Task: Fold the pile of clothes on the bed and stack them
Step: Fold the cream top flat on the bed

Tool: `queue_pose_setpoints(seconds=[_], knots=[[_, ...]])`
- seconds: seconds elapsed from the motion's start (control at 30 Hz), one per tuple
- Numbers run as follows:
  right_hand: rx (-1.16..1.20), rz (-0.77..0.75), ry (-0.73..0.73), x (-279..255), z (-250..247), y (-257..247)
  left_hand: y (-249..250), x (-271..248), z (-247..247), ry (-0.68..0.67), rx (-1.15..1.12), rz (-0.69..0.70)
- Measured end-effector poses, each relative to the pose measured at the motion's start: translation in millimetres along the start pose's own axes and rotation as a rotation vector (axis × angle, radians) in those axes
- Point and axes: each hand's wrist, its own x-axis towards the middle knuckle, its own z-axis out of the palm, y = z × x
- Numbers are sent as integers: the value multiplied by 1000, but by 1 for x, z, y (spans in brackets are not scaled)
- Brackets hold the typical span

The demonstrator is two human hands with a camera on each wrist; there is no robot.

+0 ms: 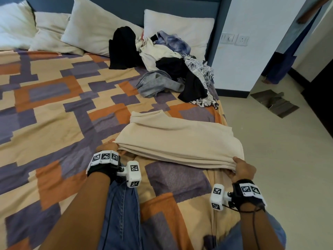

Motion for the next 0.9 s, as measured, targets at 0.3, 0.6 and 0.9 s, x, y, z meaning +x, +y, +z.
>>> queue_pose_setpoints(seconds=[0.3, 0.6, 0.9], knots=[[-101, 73, -158, -7, -3, 0, 4, -6, 15, -160, -20, -189], [328, 177, -545, -42, 18, -62, 71, -29, 41, -232, -260, -4], [524, -47, -683, -79, 63, -143, 175, -74, 47, -188, -492, 306]])
